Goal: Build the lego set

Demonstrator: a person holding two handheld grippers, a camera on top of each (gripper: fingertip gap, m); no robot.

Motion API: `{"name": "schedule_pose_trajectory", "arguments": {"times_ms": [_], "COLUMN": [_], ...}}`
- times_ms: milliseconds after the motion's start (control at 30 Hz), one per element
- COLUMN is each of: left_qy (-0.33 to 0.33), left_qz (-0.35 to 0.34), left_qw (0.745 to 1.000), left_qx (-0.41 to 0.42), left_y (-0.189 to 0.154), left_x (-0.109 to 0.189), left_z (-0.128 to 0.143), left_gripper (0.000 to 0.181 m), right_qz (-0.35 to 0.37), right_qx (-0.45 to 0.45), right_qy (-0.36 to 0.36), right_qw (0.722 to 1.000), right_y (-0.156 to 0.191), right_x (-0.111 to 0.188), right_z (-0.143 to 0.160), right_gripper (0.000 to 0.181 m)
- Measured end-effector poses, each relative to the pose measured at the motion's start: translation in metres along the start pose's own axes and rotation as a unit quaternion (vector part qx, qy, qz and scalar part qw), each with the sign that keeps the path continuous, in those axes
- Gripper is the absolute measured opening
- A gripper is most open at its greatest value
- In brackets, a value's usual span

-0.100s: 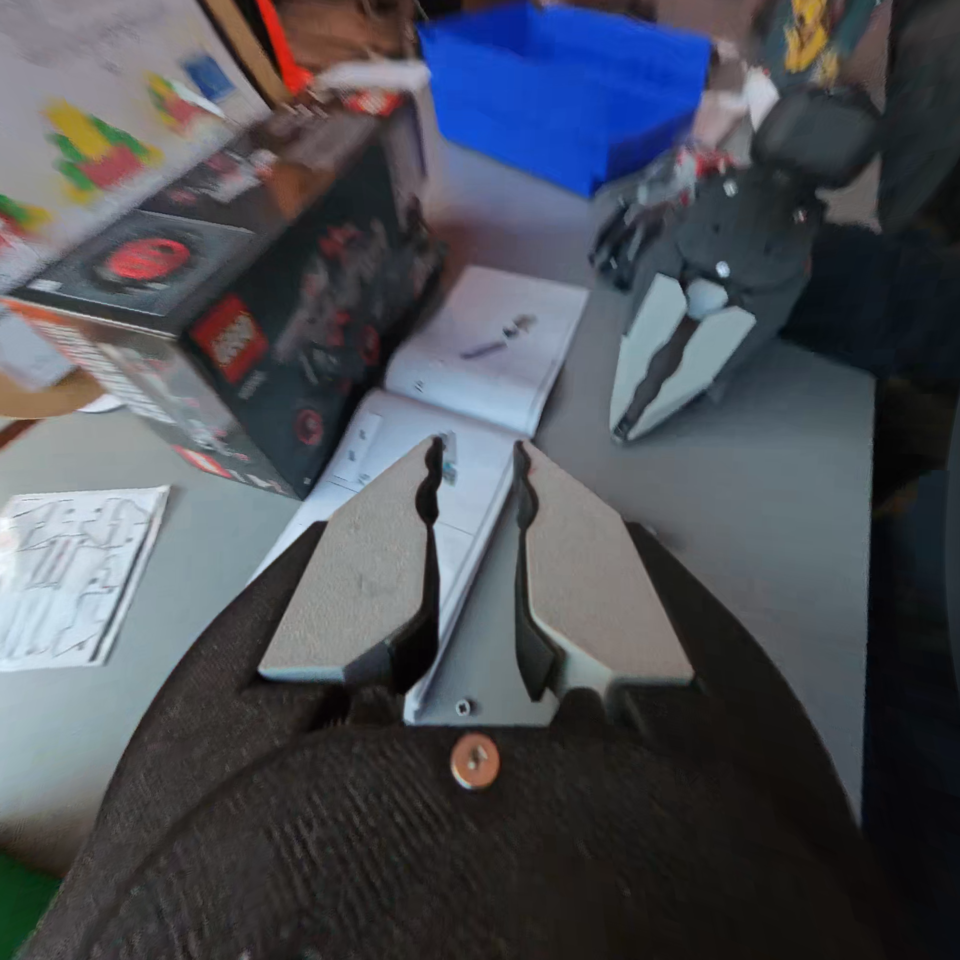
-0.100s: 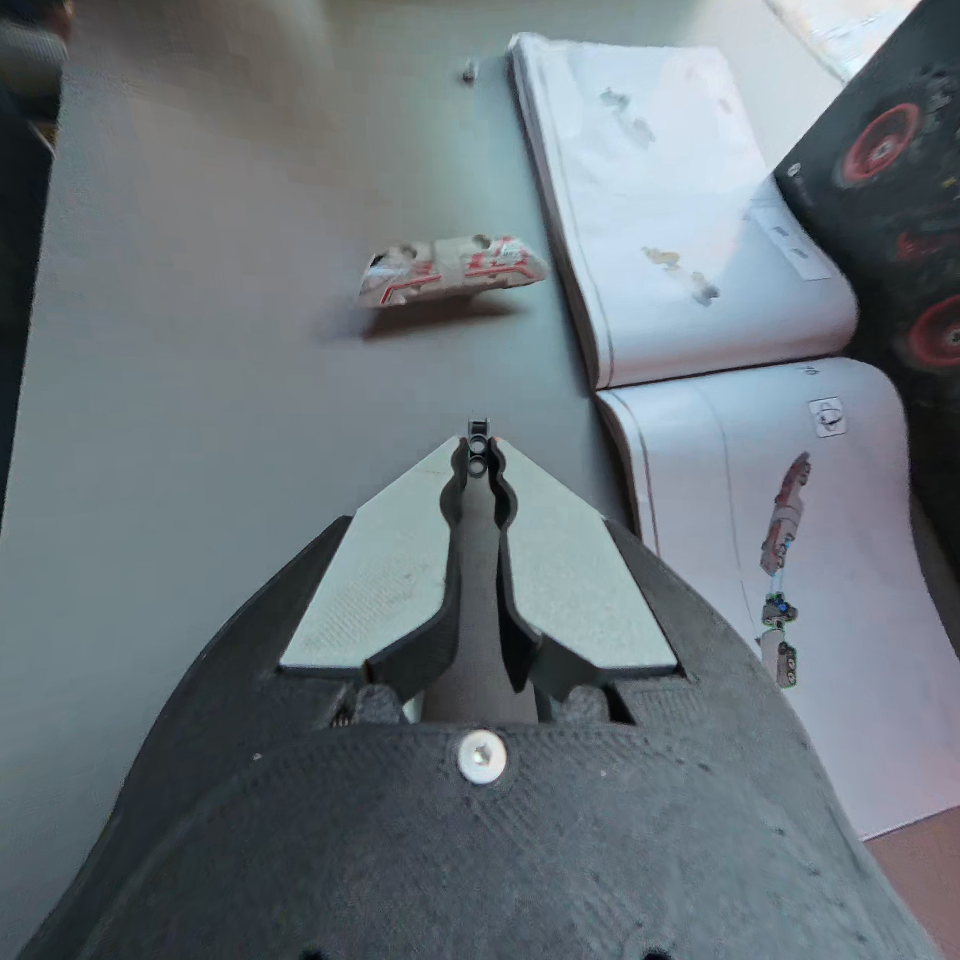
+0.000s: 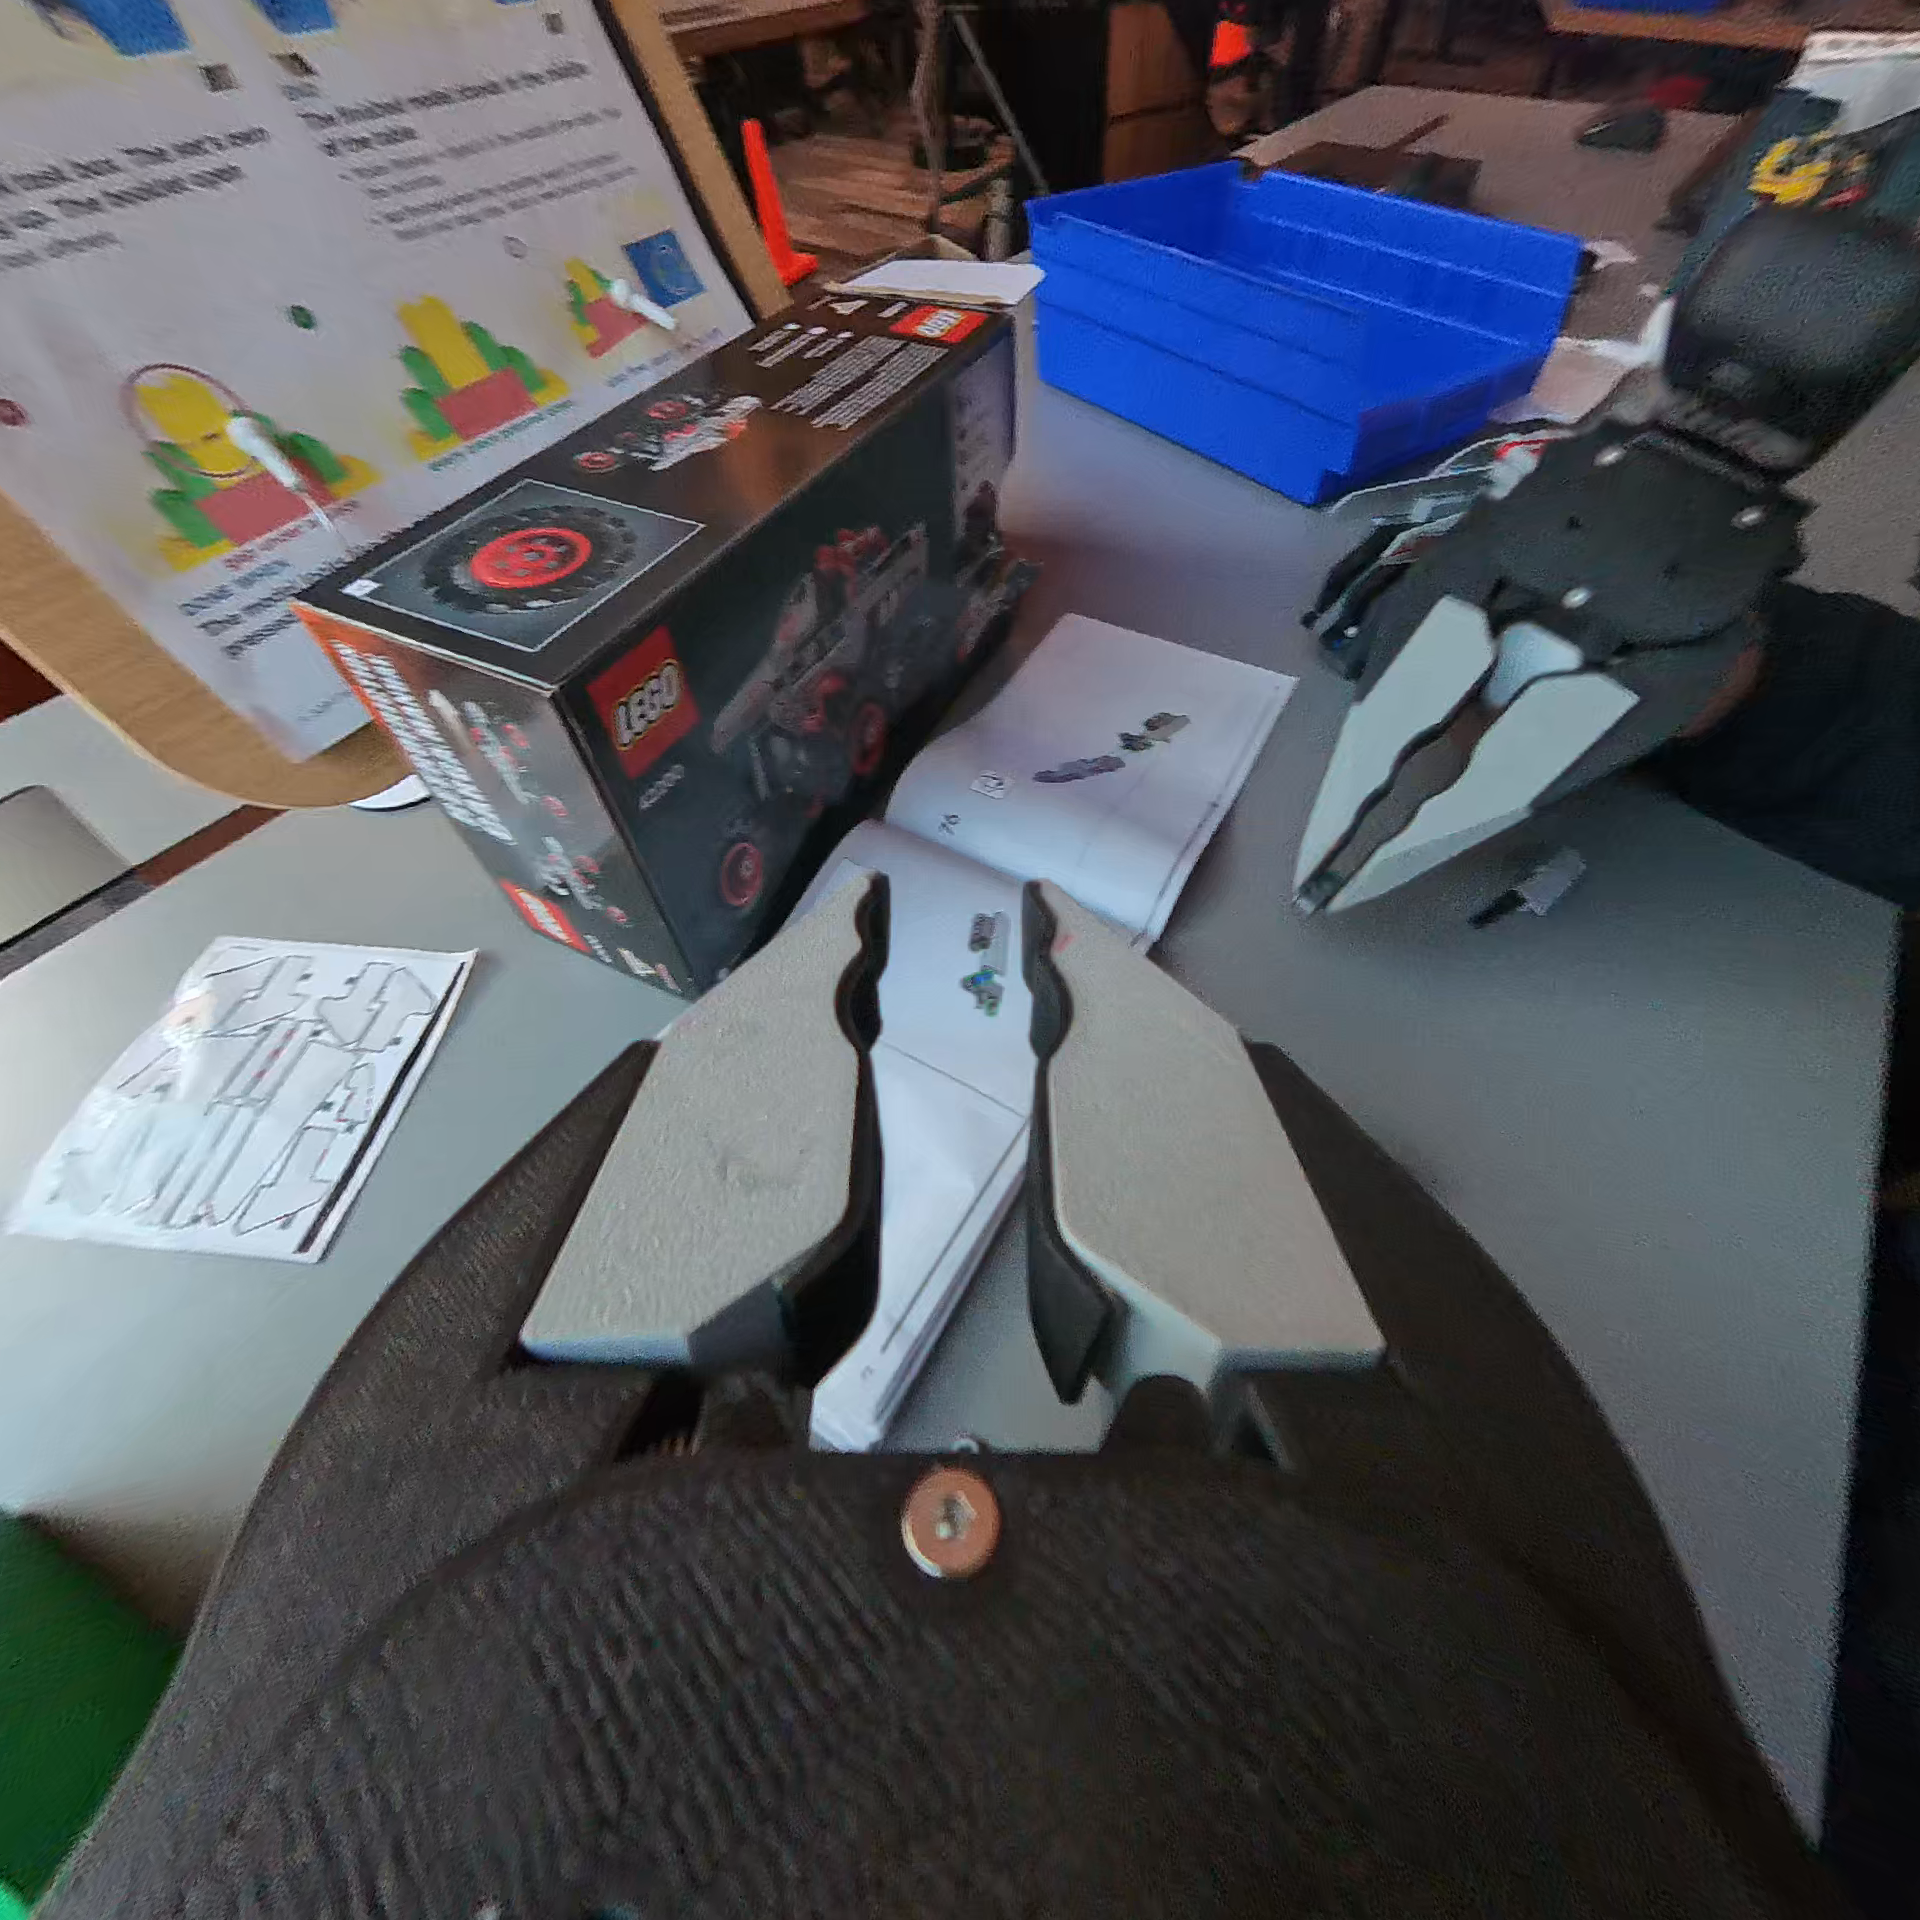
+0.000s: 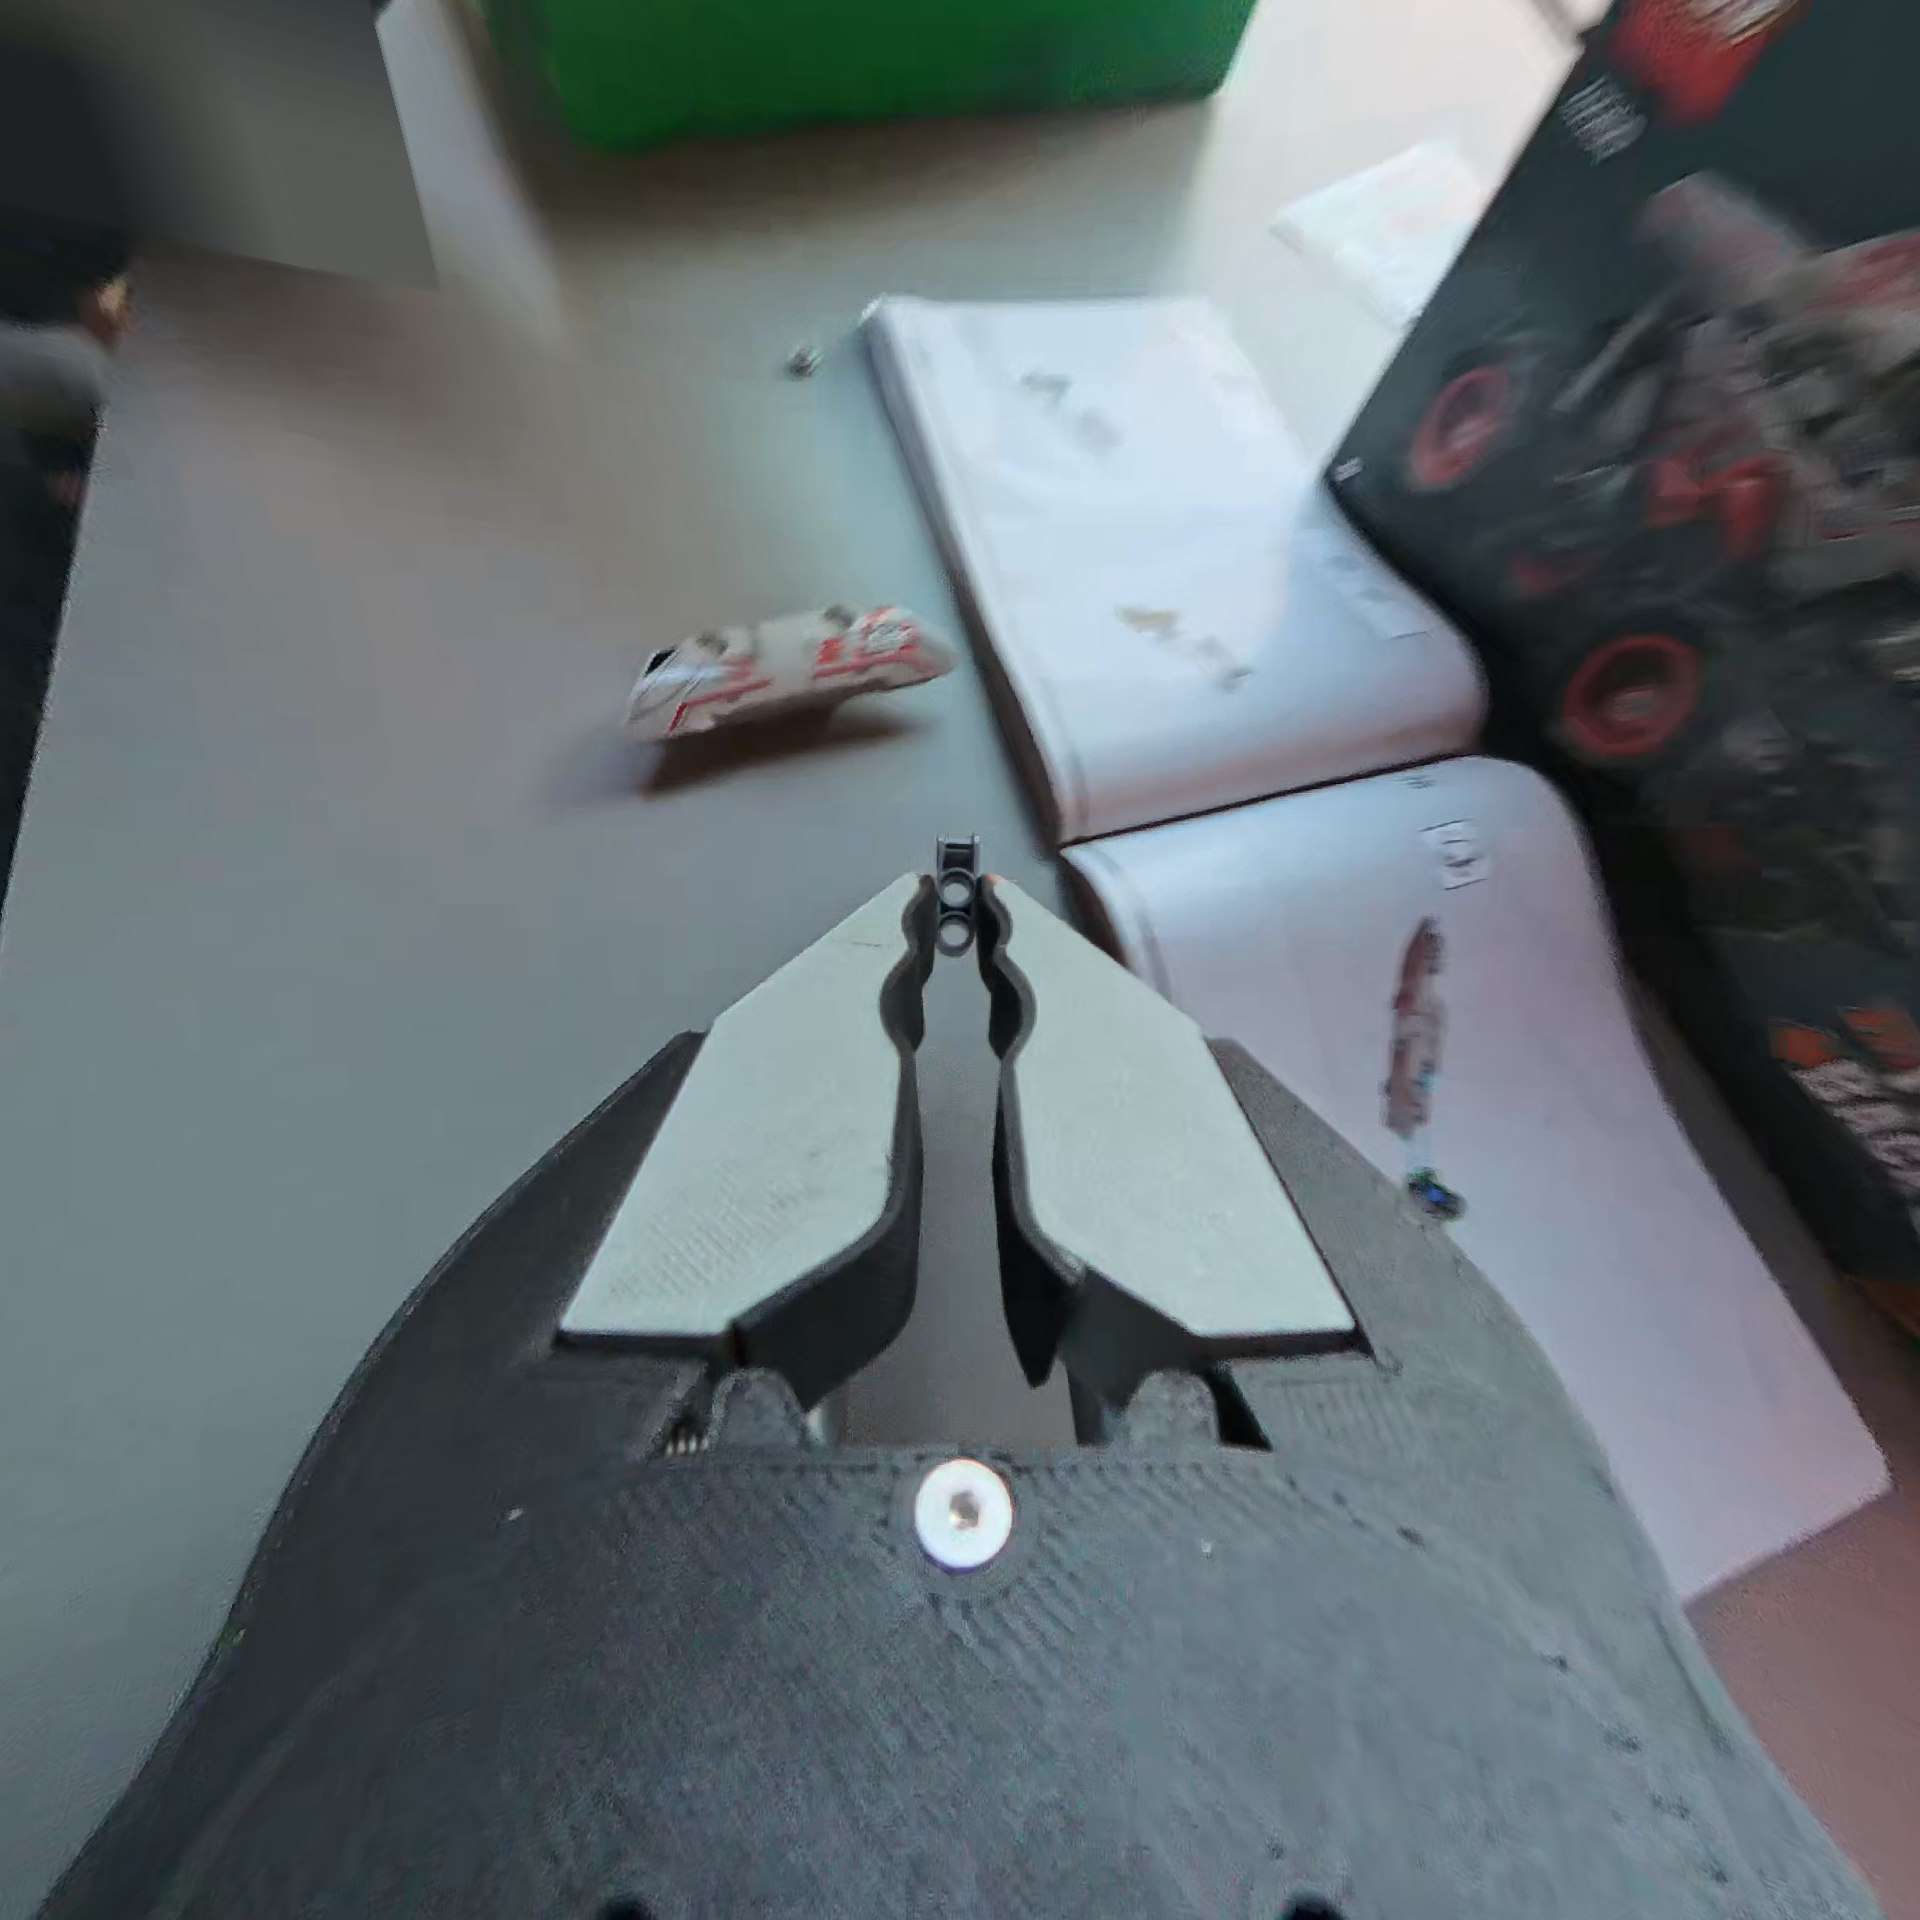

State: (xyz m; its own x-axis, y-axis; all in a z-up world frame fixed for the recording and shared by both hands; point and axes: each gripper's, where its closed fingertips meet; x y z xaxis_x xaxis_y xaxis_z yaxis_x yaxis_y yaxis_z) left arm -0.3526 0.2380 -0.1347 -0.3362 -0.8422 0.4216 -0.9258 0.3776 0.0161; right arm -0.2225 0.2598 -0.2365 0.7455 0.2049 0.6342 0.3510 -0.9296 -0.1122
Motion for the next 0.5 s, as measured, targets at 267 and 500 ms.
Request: {"name": "schedule_pose_trajectory", "arguments": {"times_ms": [267,500], "left_qy": [-0.020,-0.003], "left_qz": [-0.023,0.096], "left_qw": [0.999,0.992], "left_qx": [0.031,0.077], "left_y": [0.008,-0.037], "left_x": [-0.007,-0.039], "left_z": [-0.001,0.012], "left_gripper": [0.029,0.029], "right_qz": [0.155,0.214], "right_qx": [-0.025,-0.008], "right_qy": [-0.106,-0.139], "right_qw": [0.982,0.967], "right_y": [-0.050,-0.047], "right_x": [0.029,0.032], "right_z": [-0.030,-0.053], "right_gripper": [0.004,0.004]}}
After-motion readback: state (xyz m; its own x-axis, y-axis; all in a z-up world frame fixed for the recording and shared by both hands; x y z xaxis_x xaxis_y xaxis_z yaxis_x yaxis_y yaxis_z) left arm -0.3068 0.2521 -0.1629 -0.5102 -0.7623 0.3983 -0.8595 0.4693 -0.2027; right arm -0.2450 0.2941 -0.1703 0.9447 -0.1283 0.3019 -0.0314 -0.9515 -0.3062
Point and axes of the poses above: each gripper's, where its closed fingertips meet, x back along the fingers, z out of its underside, y = z × x across the jaws, and after that the axes turned 3 degrees about y, right-handed
